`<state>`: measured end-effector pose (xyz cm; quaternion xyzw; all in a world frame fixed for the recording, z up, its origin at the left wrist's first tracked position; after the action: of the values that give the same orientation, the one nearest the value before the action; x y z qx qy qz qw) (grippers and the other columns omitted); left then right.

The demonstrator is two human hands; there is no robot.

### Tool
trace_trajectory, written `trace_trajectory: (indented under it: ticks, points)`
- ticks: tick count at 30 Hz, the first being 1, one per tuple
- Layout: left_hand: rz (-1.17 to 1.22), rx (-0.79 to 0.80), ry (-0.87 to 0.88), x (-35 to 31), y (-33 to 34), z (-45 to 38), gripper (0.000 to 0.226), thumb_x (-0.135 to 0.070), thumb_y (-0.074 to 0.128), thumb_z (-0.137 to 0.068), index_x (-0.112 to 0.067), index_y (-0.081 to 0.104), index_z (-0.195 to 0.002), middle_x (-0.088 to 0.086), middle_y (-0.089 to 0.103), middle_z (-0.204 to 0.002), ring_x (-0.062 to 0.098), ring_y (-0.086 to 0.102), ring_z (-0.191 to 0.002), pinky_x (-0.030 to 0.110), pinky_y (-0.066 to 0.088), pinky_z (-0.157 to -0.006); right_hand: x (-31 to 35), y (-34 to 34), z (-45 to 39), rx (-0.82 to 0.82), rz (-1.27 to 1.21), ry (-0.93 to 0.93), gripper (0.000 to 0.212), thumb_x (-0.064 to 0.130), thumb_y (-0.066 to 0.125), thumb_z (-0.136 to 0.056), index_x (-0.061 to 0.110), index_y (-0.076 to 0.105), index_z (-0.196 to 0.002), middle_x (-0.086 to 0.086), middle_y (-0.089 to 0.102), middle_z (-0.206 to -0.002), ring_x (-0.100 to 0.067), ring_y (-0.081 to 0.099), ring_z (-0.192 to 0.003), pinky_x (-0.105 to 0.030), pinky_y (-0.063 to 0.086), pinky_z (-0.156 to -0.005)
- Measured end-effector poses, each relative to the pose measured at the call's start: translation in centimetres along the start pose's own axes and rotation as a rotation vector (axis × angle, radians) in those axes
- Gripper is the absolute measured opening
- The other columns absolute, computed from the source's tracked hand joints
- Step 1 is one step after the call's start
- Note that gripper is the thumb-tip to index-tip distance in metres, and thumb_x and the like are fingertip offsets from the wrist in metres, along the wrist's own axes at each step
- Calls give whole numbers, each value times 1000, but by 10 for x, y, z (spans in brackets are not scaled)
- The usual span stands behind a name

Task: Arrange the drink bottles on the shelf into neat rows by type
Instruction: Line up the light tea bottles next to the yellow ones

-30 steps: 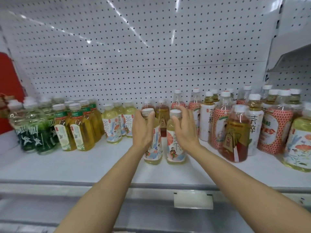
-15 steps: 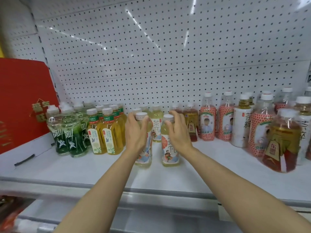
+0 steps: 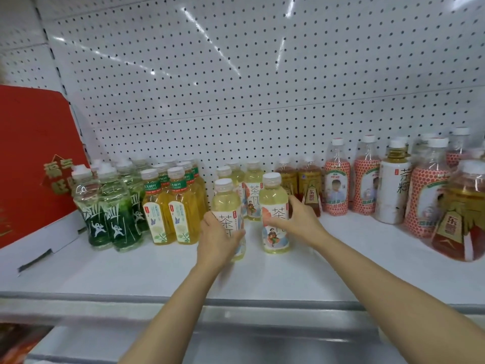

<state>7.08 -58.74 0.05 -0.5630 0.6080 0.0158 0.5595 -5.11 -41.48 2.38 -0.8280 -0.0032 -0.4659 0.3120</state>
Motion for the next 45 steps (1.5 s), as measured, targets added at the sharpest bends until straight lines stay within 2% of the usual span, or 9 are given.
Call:
trace_trajectory:
  ticks: [5,10,19,24,27,31,37,39,45]
  points:
    - [-82,-7,-76,2,1,-24,78,-43,77,-80,-8,29,-131,13,45,-134,35,55,-115,45,52,-89,4,33,-25,-100,18,17,65,44,80,-71,16,51,-122,6,63,-105,-13,60,-96,-25,46,-75]
    - [-85,4,-89,7,8,-44,76,-40,76,-82,-6,29,-132,15,43,-136,36,54,-118,45,50,-92,-1,60,-53,-175,69,61,70,52,75,-72,15,49,-125,0,66,-113,-18,63,-102,-37,54,-84]
    - [-90,19,-63,12,16,-55,79,-41,75,-83,-8,26,-137,14,41,-140,33,50,-124,43,49,-97,-17,78,-81,-207,137,109,72,68,64,-67,23,52,-122,4,62,-114,-16,61,-104,-37,54,-83]
    - [-101,60,-70,14,12,-51,82,-47,74,-82,-9,27,-137,12,46,-137,31,53,-121,43,52,-92,-6,67,-55,-195,280,124,60,47,64,-85,12,48,-131,-7,56,-124,-23,53,-113,-33,46,-86]
    - [-126,-40,33,6,3,-37,94,-42,76,-82,-4,20,-148,18,35,-147,36,42,-131,44,42,-103,-5,41,-26,-215,395,119,66,49,58,-88,10,39,-138,-8,49,-135,-25,49,-120,-39,45,-94]
    - [-266,-224,295,-24,-6,-13,91,-40,73,-84,-5,23,-152,18,29,-154,37,28,-140,47,34,-111,-4,-5,17,-268,565,15,52,45,54,-92,11,49,-131,-6,55,-124,-24,52,-112,-35,45,-87]
    - [-349,-64,457,-95,32,24,63,-44,61,-91,-9,43,-141,13,42,-145,34,34,-135,44,35,-109,-20,-76,80,-358,671,-57,37,39,53,-93,14,60,-119,-4,63,-114,-24,56,-104,-34,45,-86]
    - [-329,-37,495,-122,51,43,60,-45,62,-91,-9,46,-137,12,46,-139,33,41,-127,42,39,-102,-28,-102,102,-372,713,-61,38,38,53,-93,13,60,-120,-5,64,-115,-24,57,-105,-35,45,-88]
    - [-341,22,606,-197,107,106,59,-48,58,-93,-9,46,-136,11,48,-135,31,45,-121,38,42,-99,-57,-189,164,-437,757,-33,35,34,57,-91,14,63,-118,-4,66,-111,-24,58,-104,-35,45,-87]
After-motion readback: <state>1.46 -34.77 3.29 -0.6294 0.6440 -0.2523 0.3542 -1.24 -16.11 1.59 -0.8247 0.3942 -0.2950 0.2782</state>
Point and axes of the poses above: each hand's wrist, its own z-axis away from the middle knuckle, its own y-axis out of the palm, x = y × z, the point moved 3 cm from there along -z, towards the middle knuckle
